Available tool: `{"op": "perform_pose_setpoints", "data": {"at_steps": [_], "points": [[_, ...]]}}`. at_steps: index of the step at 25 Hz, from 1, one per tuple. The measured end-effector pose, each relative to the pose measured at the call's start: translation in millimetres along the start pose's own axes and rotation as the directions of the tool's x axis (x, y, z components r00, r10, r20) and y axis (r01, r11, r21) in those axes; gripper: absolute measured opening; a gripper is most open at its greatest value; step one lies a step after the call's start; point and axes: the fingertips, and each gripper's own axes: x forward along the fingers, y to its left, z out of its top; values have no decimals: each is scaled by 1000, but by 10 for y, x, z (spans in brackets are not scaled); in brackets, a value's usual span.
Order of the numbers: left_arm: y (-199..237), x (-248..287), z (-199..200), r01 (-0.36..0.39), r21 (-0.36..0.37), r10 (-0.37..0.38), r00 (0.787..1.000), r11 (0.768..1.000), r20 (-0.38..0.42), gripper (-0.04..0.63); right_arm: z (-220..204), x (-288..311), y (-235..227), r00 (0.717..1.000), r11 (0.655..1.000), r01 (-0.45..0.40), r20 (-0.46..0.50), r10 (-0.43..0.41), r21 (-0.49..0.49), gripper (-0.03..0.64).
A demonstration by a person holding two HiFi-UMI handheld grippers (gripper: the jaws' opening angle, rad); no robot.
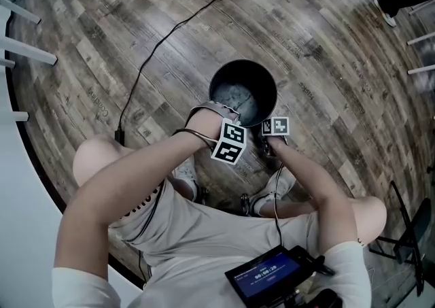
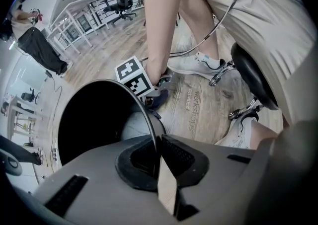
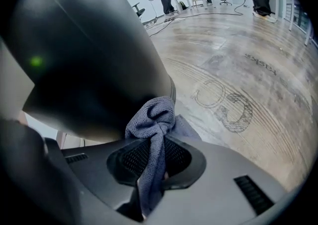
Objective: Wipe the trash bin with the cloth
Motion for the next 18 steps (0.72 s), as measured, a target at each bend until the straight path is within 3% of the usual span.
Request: {"op": "perform_pose_setpoints", "data": {"at_steps": [4, 11, 14, 18], "points": [[48, 8, 22, -10, -34, 10, 1000, 999, -2, 32, 38, 48, -100, 998, 998, 48, 34, -49, 39, 60], [30, -29, 50, -12, -69, 15, 999, 998, 35, 55, 189, -386, 35, 1000, 999, 12, 10, -13, 35, 61], [28, -34, -23, -16, -56, 17, 1000, 998, 15, 114, 239, -684, 124, 1000, 1000, 12, 5, -12, 4, 60], [61, -72, -166, -32, -11, 32, 999, 999, -35, 130, 322, -1105, 371, 999, 1000, -20, 28, 21, -11, 60]]}}
